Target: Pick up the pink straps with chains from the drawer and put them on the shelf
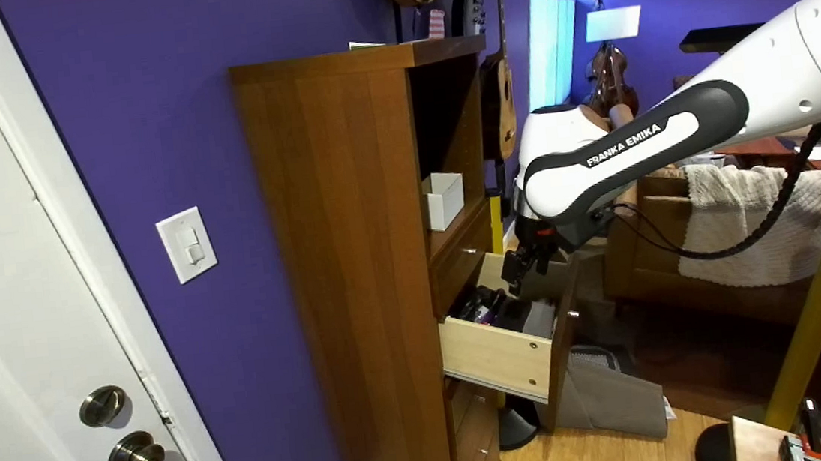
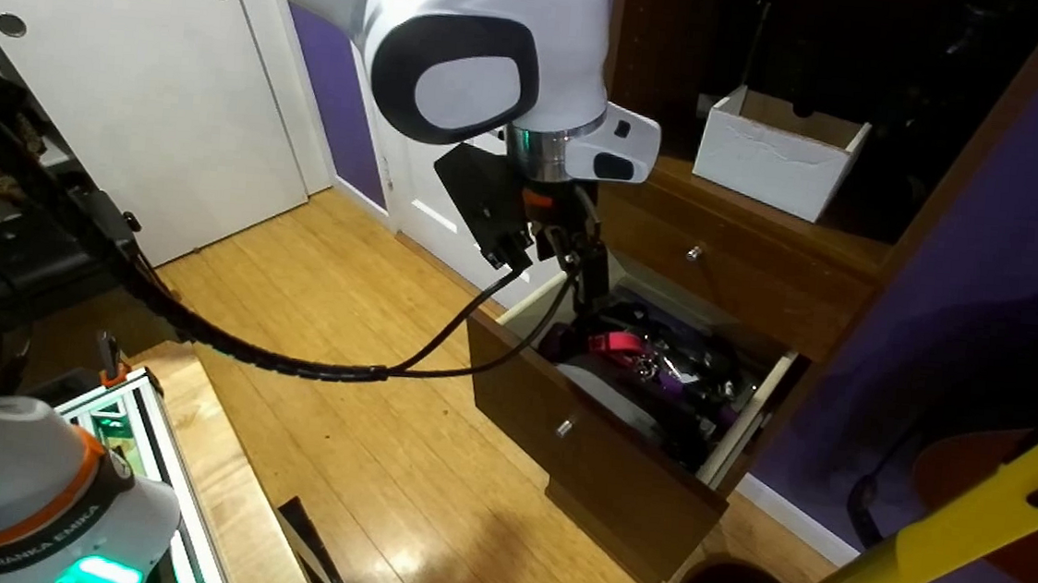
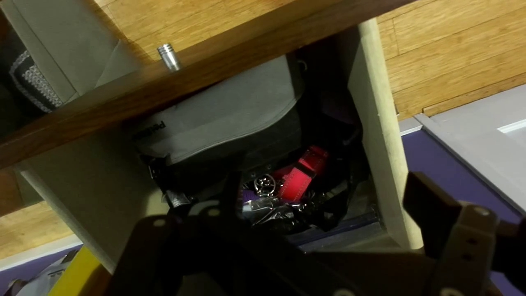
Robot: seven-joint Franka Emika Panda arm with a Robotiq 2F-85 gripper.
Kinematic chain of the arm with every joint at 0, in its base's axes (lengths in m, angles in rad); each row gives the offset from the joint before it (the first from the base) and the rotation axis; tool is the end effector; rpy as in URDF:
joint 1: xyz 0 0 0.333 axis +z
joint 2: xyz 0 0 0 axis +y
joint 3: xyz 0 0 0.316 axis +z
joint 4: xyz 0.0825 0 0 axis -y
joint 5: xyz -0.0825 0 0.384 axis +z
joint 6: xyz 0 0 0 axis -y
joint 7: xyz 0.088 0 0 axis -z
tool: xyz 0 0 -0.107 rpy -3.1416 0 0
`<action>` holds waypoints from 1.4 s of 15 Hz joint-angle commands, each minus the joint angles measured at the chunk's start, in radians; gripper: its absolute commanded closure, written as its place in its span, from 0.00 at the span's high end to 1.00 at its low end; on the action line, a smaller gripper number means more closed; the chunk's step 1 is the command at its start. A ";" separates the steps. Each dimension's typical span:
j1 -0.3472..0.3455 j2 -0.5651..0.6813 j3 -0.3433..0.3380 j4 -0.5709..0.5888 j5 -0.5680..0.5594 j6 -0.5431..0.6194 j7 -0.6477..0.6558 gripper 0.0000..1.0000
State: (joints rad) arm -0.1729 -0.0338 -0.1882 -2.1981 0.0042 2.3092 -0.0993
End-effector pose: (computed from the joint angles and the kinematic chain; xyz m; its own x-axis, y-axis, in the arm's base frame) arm 0.5039 -0.1907 0.4117 0.9552 -0.2586 0.1440 -0.2620 -0.9651 0.0045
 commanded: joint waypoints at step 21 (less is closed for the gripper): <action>-0.011 0.449 0.036 0.268 0.126 0.115 0.200 1.00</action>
State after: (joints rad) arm -0.1739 0.3535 -0.1514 -1.9796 0.1146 2.4120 0.0787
